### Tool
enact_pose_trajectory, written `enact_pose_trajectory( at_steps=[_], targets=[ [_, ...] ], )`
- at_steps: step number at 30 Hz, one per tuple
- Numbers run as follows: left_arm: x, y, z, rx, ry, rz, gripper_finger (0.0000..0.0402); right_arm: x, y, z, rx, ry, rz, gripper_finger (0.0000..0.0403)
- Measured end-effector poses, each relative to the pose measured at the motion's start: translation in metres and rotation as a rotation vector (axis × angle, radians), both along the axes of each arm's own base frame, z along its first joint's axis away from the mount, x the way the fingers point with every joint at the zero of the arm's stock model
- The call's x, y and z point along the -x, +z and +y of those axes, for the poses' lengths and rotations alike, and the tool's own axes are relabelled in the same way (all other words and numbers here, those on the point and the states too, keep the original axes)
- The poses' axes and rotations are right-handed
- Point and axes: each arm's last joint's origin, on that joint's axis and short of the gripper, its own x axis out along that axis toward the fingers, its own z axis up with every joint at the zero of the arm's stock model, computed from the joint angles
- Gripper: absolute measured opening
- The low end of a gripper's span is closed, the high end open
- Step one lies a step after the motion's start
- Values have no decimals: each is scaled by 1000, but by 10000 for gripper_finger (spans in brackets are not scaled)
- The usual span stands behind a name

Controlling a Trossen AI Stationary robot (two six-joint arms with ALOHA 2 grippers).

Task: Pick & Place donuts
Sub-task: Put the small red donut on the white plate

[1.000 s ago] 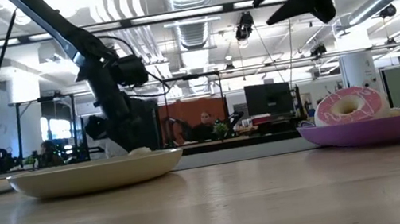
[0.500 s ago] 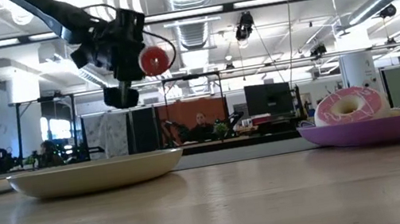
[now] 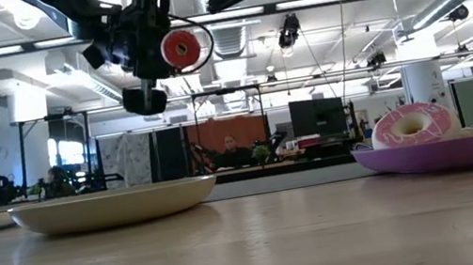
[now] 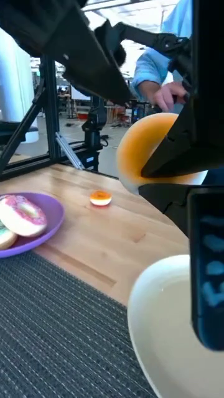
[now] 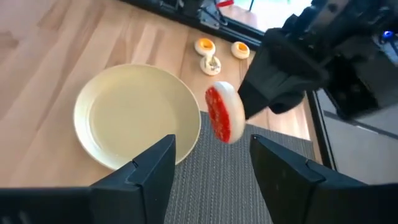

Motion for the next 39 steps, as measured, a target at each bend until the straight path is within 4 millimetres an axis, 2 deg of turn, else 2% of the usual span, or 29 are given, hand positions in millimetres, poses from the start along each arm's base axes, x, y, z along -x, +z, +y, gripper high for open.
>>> enact_pose_trajectory(
  at_steps=[5,14,21,30,39],
  targets=[
    [-3,4,-9,-18,-8,-10,0,-15,-12,0,-1,-6,33,200],
    [-9,3,-22,-45,-18,9,0,-26,-12,1,-16,-16,22,212],
    [-11,4,-24,-45,-14,3,0,-31,-22,2,-81,1,51,195],
    [-12,3,-28,-46,-21,8,0,-33,-26,2,-89,-22,53,146],
    [-13,2,-30,-92,18,28,4,-33,-26,2,-147,-47,51,55]
  ],
)
